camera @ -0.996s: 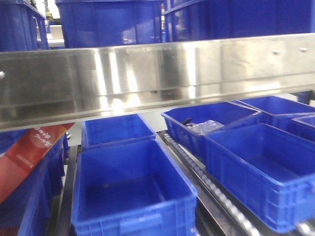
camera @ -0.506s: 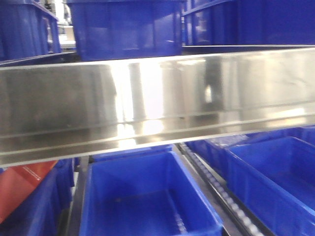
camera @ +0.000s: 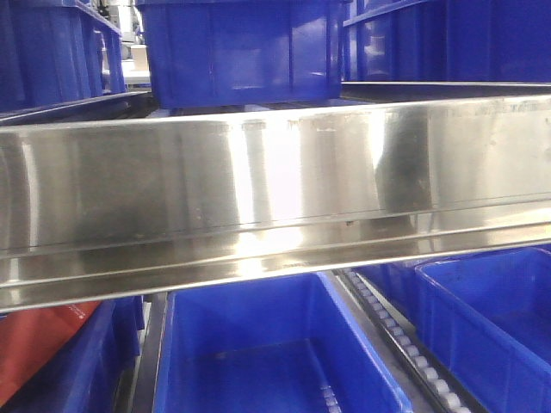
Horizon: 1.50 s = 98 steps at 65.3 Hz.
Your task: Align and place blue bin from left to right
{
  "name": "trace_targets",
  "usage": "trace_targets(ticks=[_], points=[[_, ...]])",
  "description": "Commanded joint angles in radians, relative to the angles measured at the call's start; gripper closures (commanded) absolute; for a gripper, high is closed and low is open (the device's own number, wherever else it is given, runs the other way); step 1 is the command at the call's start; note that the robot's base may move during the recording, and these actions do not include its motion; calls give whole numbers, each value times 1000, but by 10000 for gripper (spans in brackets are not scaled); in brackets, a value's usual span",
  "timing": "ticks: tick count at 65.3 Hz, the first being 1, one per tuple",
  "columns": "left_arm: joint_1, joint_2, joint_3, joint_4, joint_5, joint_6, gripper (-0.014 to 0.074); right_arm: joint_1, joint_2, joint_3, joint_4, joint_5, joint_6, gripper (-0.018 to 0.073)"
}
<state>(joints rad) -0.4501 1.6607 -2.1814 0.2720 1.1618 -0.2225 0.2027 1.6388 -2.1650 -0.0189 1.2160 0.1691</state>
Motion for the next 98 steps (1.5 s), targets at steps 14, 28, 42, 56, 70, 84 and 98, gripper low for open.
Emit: trace_targets(ticks=[14, 28, 42, 56, 70, 84, 98], points=[[-14, -18, -15, -30, -105, 27, 609, 8, -21, -19, 30, -148, -33, 641], [-14, -18, -15, -30, -105, 27, 609, 8, -21, -19, 30, -148, -33, 641], [-14, -18, -15, -30, -105, 27, 609, 8, -21, -19, 30, -148, -33, 641], [-14, -18, -15, -30, -105, 27, 609, 8, -21, -19, 30, -148, -33, 641], [-14, -18, -15, -30, -105, 27, 609, 8, -21, -19, 30, -185, -33, 641], [-14, -8, -15, -65, -94, 27, 609, 8, -3, -19, 32, -177, -50, 641], [-14, 61, -15, -73, -38, -63, 609, -6, 86, -19, 32, -193, -95, 641]])
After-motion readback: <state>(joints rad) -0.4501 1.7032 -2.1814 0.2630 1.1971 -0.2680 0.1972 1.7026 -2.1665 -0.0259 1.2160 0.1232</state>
